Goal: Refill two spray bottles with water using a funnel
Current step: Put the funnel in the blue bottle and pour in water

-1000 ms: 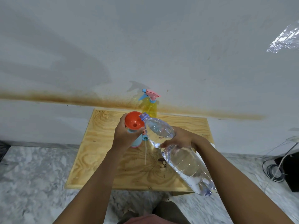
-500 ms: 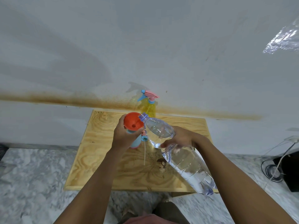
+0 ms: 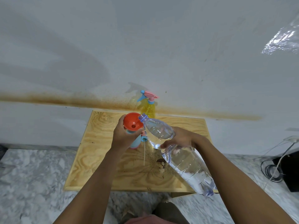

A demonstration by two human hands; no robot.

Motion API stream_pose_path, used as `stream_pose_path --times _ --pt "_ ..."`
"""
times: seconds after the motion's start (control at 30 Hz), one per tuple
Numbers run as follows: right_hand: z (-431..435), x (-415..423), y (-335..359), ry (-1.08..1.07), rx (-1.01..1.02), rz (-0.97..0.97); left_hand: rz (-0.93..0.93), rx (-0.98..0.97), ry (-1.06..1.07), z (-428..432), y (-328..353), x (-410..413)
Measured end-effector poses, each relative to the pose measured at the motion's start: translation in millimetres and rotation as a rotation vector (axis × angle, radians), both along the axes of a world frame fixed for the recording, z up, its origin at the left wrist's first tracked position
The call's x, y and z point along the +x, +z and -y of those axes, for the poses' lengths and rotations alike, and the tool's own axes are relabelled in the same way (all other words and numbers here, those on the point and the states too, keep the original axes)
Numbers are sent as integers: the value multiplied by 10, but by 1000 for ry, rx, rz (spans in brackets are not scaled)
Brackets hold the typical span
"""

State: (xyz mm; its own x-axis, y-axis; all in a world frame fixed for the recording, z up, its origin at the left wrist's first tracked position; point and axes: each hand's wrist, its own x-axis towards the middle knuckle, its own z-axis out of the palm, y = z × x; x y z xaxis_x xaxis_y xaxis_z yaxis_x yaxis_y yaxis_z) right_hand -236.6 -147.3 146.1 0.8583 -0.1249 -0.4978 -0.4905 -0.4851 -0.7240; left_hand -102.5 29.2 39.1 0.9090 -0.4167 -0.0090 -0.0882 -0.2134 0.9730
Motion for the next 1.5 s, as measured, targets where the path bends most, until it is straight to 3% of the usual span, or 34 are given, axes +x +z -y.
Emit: stream_pose_path --times 1.5 --pt "193 54 -185 40 -14 -63 -13 -5 -19 -5 -18 9"
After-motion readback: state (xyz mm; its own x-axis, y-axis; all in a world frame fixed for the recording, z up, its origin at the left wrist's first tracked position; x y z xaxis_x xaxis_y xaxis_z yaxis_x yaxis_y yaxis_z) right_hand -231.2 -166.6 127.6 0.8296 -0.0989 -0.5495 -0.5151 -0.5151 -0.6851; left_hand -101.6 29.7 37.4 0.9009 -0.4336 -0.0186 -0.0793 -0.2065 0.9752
